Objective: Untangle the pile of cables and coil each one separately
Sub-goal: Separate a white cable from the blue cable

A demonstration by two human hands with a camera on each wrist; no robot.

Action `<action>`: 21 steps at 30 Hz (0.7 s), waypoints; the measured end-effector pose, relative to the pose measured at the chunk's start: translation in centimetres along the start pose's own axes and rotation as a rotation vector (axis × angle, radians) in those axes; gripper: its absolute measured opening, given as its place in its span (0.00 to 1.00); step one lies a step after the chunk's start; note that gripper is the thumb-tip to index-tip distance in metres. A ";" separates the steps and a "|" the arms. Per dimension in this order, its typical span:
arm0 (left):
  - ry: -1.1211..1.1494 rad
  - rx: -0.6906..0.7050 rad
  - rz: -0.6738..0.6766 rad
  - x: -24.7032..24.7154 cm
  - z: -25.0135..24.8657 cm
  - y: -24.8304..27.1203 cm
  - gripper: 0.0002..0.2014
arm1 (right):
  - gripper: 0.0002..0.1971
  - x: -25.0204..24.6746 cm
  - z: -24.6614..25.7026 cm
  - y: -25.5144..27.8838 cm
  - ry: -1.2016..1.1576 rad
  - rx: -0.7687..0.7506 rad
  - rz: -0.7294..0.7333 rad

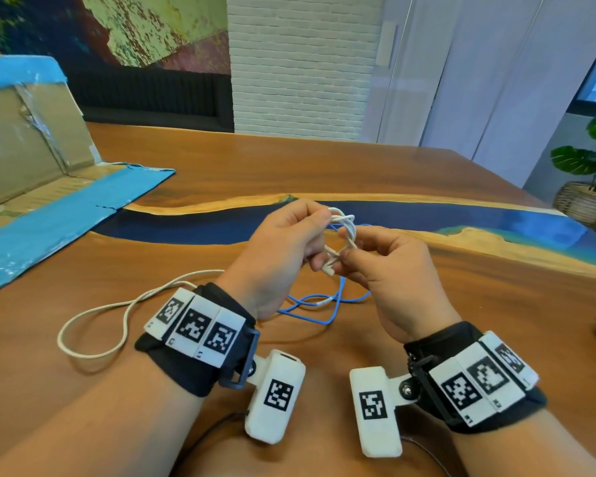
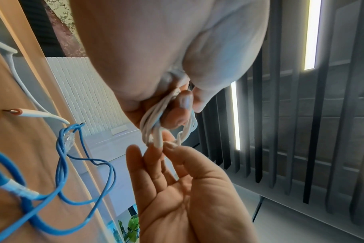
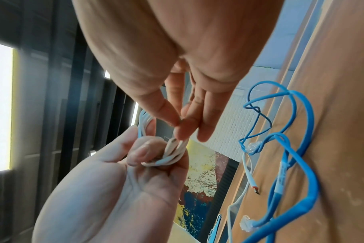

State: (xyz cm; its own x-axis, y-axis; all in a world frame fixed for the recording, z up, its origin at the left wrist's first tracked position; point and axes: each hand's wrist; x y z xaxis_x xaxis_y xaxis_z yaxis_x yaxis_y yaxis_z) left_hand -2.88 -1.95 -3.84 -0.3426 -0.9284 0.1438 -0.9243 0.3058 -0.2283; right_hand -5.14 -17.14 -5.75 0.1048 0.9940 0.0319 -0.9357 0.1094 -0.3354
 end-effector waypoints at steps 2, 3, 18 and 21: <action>0.073 -0.044 0.002 -0.1 -0.4 0.1 0.11 | 0.11 -0.3 -0.1 -0.1 -0.018 -0.009 -0.063; 0.102 -0.058 -0.001 -0.1 -0.6 0.1 0.11 | 0.09 -0.4 -0.2 -0.2 -0.012 -0.011 -0.078; -0.181 0.008 -0.139 -0.7 -0.4 -0.3 0.14 | 0.07 -1.0 0.6 -0.4 -0.161 0.191 0.142; -0.182 0.006 -0.169 -1.0 -0.2 -0.5 0.15 | 0.10 -1.4 1.0 -0.3 -0.186 0.206 0.182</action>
State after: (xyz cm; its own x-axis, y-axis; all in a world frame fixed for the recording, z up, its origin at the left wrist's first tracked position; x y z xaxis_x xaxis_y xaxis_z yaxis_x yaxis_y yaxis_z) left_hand -2.09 -1.12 -3.63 -0.1465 -0.9892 0.0044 -0.9647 0.1419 -0.2220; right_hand -5.30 -18.56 -4.74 -0.1155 0.9793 0.1665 -0.9838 -0.0897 -0.1549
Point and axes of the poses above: each hand's wrist, its own y-axis away from the middle knuckle, its own x-axis out of the palm, z = x × y, and after that the axes turned 2 degrees about -x, right-handed
